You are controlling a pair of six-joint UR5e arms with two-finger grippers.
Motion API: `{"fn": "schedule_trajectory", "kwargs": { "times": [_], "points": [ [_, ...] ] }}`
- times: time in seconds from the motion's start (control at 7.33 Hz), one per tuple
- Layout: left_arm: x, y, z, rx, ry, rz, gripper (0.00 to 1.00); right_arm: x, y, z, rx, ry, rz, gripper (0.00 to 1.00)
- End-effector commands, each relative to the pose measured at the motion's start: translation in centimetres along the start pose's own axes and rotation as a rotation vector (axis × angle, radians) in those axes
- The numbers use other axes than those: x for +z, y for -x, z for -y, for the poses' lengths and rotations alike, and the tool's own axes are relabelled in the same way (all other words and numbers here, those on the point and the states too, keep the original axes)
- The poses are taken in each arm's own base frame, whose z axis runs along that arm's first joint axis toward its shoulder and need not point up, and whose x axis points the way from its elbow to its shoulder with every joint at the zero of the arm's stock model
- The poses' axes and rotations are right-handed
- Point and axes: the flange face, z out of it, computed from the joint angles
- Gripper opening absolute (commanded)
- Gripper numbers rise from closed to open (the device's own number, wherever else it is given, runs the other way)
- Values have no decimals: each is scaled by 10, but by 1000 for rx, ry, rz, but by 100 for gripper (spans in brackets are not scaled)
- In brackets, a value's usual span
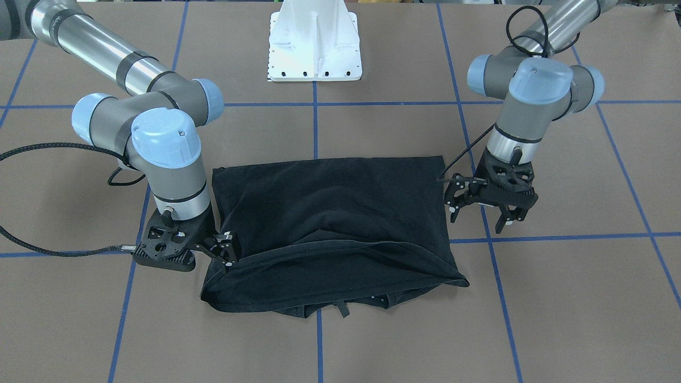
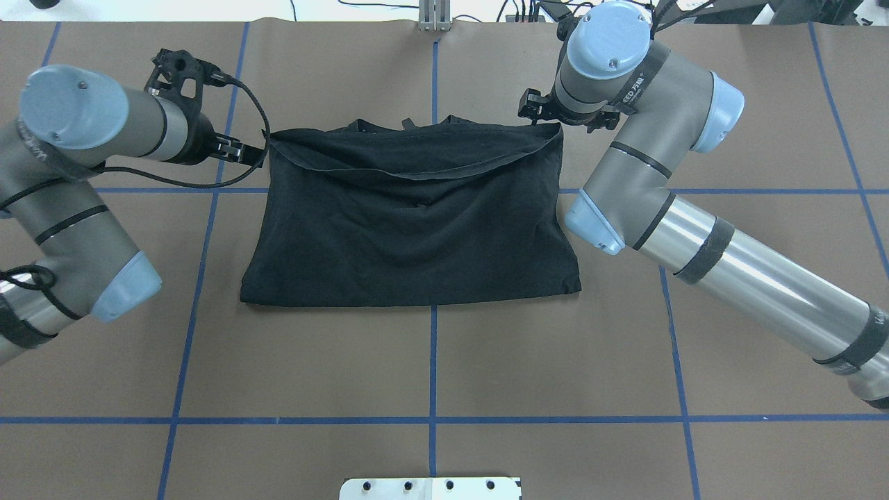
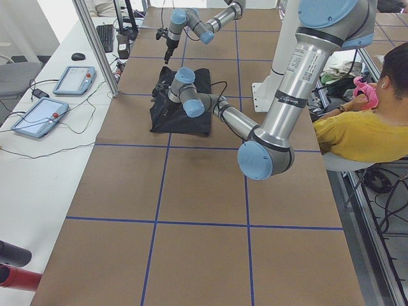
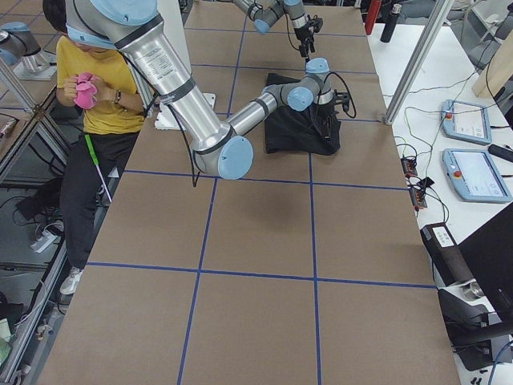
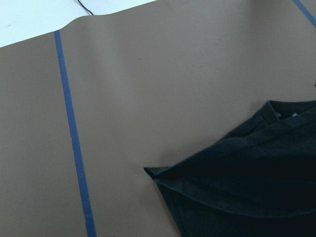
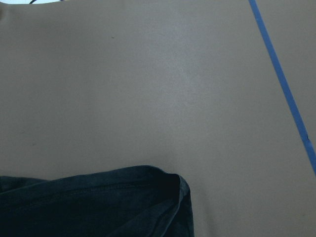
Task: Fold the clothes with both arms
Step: 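Release the hem near the collar and raise both grippers, then lower the left gripper to the folded shirt's side nearest it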
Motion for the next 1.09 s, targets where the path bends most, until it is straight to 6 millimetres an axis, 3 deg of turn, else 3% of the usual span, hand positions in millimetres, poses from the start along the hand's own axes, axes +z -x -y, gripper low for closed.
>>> {"fn": "schedule_trajectory", "kwargs": {
  "times": [0.0,0.14,0.27,0.55,0.68,0.95],
  "points": [
    [-15,-11,-55,-101,43,-139,100,-30,5,-19,-28,0,69,100],
    [-5,-13,-100,-142,28,-182,100,-41,6,-29,-34,18,100,100],
    [5,-22,-132,-170,53,-192,100,-43,7,-29,-33,21,106,100],
    [27,-57,-177,-216,82,-175,100,-44,7,-28,-31,18,106,100],
    [32,-70,-194,-242,90,-168,100,-43,6,-28,-31,18,105,100],
    [36,-72,-200,-242,98,-162,98,-45,6,-29,-31,17,108,100]
  ]
}}
